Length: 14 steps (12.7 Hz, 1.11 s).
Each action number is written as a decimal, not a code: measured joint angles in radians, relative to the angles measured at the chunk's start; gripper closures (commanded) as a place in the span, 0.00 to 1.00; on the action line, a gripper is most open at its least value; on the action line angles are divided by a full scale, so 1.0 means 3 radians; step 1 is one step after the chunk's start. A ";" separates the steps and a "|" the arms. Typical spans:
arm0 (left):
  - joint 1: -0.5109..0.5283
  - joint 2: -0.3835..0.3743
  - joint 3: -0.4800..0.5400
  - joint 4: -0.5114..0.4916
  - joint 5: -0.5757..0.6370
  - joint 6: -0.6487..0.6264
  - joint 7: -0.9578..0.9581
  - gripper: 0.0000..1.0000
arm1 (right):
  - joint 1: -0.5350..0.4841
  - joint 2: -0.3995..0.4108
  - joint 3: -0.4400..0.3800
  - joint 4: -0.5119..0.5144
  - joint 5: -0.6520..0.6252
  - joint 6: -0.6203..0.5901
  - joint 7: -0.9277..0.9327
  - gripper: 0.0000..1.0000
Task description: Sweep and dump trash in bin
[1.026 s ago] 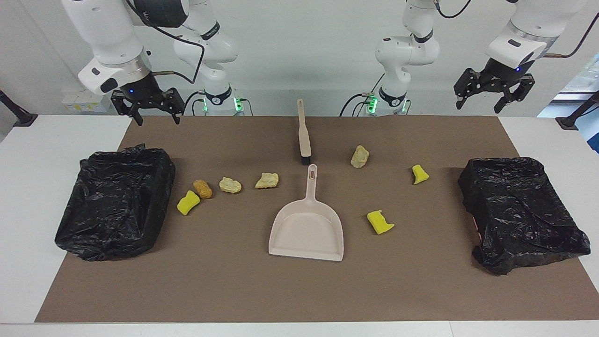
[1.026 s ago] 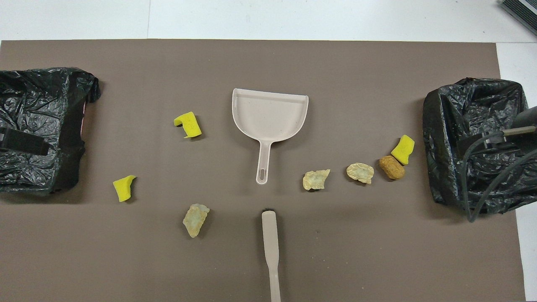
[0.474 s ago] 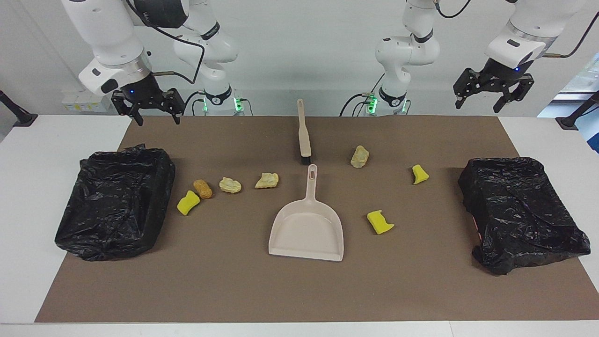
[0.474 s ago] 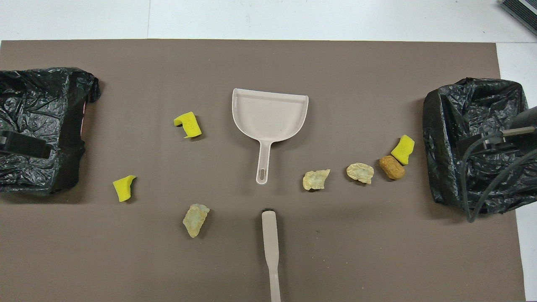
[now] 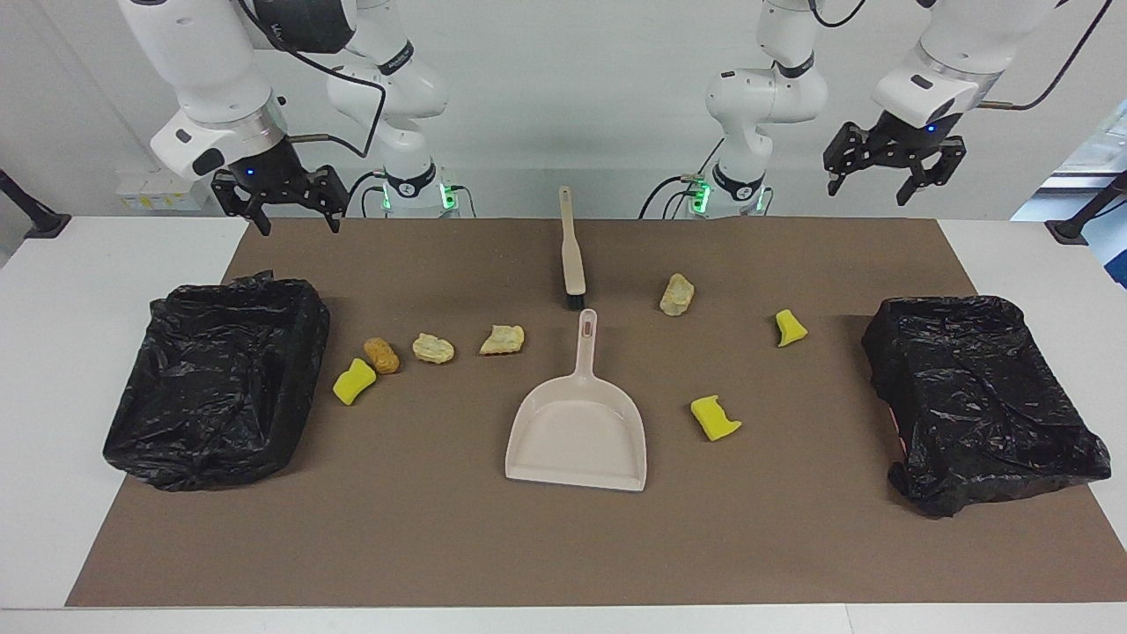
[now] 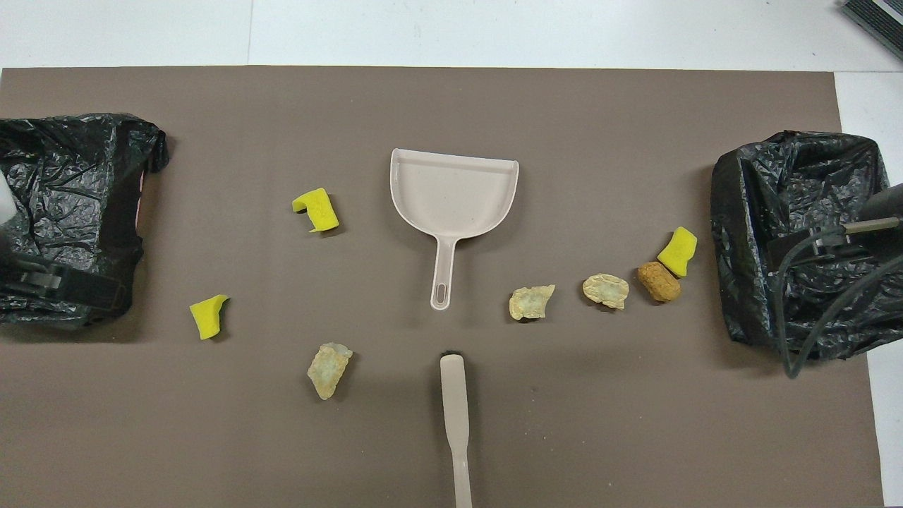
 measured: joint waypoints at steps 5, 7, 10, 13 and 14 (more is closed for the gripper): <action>-0.0491 -0.0331 -0.0102 -0.0730 -0.0150 0.0314 -0.0635 0.00 | -0.0002 -0.0002 -0.0011 -0.0002 0.0000 0.0018 0.0000 0.00; -0.0847 -0.0398 -0.0112 -0.1071 -0.0174 0.0591 -0.1017 0.00 | 0.0000 -0.0005 -0.0007 -0.0027 0.0000 0.0112 0.0000 0.00; -0.1390 -0.0425 -0.0125 -0.1538 -0.0177 0.1113 -0.1708 0.00 | 0.0016 -0.0005 0.0011 -0.0080 0.0000 0.0181 0.0000 0.00; -0.1848 -0.0432 -0.0126 -0.1891 -0.0179 0.1484 -0.2197 0.00 | 0.0146 0.0009 0.0044 -0.0081 0.0000 0.0185 0.0012 0.00; -0.1964 -0.0432 -0.0126 -0.1992 -0.0179 0.1592 -0.2317 0.00 | 0.0185 0.0039 0.0061 -0.0070 0.0002 0.0185 0.0017 0.00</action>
